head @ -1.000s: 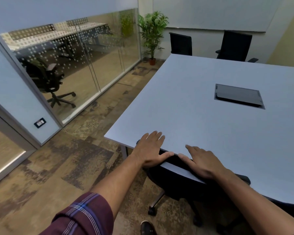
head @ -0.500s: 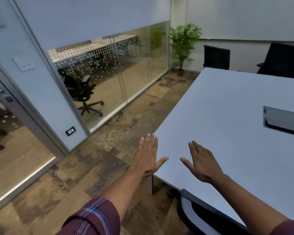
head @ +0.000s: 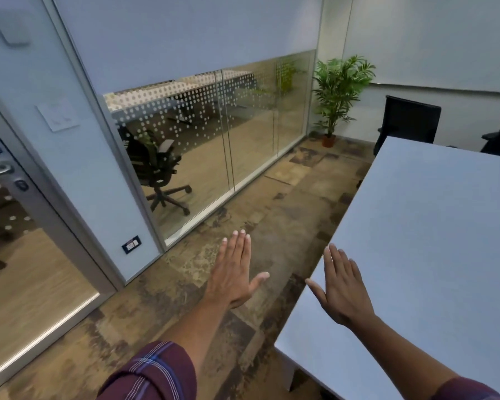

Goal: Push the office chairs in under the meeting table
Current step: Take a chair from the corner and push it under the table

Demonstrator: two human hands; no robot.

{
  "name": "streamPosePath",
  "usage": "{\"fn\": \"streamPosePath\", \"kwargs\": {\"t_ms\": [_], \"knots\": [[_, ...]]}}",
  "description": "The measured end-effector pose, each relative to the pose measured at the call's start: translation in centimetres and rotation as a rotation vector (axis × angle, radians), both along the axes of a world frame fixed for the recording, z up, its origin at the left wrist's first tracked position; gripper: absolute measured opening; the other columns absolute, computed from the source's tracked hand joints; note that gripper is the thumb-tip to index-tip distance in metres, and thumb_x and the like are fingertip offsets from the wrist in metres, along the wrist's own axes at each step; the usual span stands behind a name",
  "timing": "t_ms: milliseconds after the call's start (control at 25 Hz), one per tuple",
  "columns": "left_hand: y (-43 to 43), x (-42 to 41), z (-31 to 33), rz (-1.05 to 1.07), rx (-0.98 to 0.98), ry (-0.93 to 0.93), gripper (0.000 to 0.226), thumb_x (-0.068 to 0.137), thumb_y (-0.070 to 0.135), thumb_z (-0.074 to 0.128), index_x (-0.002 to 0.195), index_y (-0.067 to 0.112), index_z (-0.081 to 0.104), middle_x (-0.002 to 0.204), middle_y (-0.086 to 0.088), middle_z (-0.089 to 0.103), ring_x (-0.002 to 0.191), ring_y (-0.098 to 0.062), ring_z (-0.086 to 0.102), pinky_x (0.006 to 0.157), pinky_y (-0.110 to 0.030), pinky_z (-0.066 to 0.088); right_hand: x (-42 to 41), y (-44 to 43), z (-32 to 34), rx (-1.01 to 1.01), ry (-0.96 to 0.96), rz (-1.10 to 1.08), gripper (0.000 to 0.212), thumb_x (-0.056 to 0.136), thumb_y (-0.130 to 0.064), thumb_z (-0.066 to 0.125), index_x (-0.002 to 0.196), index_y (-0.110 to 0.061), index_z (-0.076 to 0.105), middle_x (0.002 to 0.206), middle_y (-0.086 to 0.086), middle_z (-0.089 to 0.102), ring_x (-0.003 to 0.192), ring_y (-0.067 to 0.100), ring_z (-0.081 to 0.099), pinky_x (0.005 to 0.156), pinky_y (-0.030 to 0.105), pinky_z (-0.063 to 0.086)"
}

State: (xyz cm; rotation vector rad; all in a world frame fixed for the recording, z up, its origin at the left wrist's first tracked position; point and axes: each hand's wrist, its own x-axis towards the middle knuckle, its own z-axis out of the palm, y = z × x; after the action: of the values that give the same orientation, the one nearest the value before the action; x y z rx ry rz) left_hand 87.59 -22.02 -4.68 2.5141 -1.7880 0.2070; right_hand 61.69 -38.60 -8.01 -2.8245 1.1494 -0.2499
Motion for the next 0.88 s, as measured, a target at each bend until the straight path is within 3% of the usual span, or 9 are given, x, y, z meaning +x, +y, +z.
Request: {"fn": "streamPosePath", "kwargs": {"t_ms": [280,480,680,880], "knots": [[-3.9,16.5,-1.0,-0.099,0.01,0.002,0.107,0.104,0.084,0.01,0.168,0.001,-0.012,0.177,-0.021,-0.018,0.165,-0.034,-0.021,0.132,-0.051,-0.014,15.8,-2.8,-0.6,0.018,-0.028,-0.132,0.095,0.104,-0.079,0.012,0.17,-0.012,-0.003,0.177,0.008,-0.015,0.165,0.028,-0.011,0.134,0.051,0.006],[-8.8,24.0,-1.5,-0.121,0.0,0.027,0.109,0.102,0.086,0.007,0.167,0.001,-0.014,0.177,-0.02,-0.019,0.165,-0.032,-0.022,0.133,-0.053,-0.01,24.6,-5.6,-0.4,-0.027,-0.022,-0.153,0.095,0.104,-0.078,0.008,0.17,-0.011,-0.006,0.178,0.01,-0.013,0.165,0.027,-0.014,0.133,0.047,-0.004],[-16.0,29.5,-3.2,-0.146,-0.024,0.067,0.108,0.103,0.085,0.011,0.169,0.002,-0.012,0.178,-0.018,-0.018,0.166,-0.029,-0.021,0.133,-0.052,-0.01,30.8,-12.5,-1.4,-0.033,-0.013,-0.198,0.095,0.105,-0.077,0.009,0.169,-0.009,-0.01,0.178,0.011,-0.018,0.163,0.026,-0.02,0.13,0.041,-0.019],[-27.6,35.7,-5.1,-0.196,-0.018,0.073,0.108,0.104,0.084,0.016,0.17,0.001,-0.004,0.179,-0.018,-0.011,0.168,-0.032,-0.011,0.134,-0.053,-0.002,36.0,-22.5,-3.5,-0.009,-0.025,-0.224,0.093,0.106,-0.074,0.014,0.167,-0.009,-0.013,0.176,0.011,-0.021,0.163,0.026,-0.02,0.131,0.041,-0.015]]}}
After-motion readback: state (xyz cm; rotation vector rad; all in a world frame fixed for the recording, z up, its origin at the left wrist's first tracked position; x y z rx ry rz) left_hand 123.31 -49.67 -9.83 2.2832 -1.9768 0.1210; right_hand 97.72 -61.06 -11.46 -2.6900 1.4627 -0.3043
